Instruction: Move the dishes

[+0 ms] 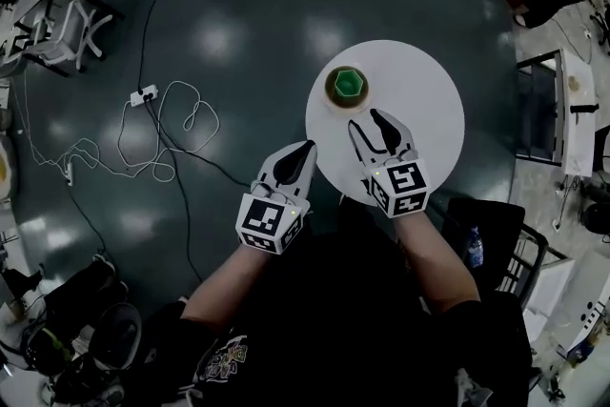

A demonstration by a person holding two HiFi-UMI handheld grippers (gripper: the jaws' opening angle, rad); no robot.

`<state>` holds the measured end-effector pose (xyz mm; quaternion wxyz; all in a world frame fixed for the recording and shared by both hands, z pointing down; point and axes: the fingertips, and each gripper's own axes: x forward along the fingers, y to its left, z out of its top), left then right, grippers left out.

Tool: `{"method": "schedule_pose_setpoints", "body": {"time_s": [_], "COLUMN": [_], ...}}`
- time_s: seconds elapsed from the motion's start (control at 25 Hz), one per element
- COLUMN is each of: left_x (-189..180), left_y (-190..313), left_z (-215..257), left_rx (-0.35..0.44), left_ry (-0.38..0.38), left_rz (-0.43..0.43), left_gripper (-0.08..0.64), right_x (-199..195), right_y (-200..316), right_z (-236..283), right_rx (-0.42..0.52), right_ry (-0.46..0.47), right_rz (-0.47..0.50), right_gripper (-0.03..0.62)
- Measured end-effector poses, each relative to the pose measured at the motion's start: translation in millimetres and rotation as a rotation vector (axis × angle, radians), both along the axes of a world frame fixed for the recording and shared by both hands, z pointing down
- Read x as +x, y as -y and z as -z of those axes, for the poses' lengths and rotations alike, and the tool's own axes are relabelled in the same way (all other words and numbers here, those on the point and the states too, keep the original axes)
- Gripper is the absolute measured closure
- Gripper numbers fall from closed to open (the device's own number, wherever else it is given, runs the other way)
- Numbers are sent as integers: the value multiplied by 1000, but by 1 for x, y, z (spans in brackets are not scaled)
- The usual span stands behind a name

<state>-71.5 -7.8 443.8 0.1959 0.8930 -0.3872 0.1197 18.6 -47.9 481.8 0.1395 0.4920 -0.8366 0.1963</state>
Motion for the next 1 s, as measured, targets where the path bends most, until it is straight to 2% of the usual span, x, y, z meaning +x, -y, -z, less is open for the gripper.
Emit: {"method": "schedule_pose_setpoints", "body": {"time_s": [0.2,0.32,0.56,0.76,1.0], "left_x": [9,14,27,34,32], "left_y": [6,7,9,3,1], "left_z": [-9,-15,-25,-27,-33], "left_rx": [-14,-25,-44,-24,-69], "left_ry": [7,12,28,24,25], "left_rz": [-2,-5,-6,-32,1], "left_gripper": [555,555,555,554,554], "right_x": [0,1,9,5,3], "right_y": [24,39,68,79,88], "right_z": [-33,-56,-94,-122,-143], "right_rx": [-44,-76,-115,-158,-194], "right_ry": [-46,-86,-130,-169,-178], "right_rz": [47,78,105,172,207], "right_gripper": [333,310,295,285,284]}}
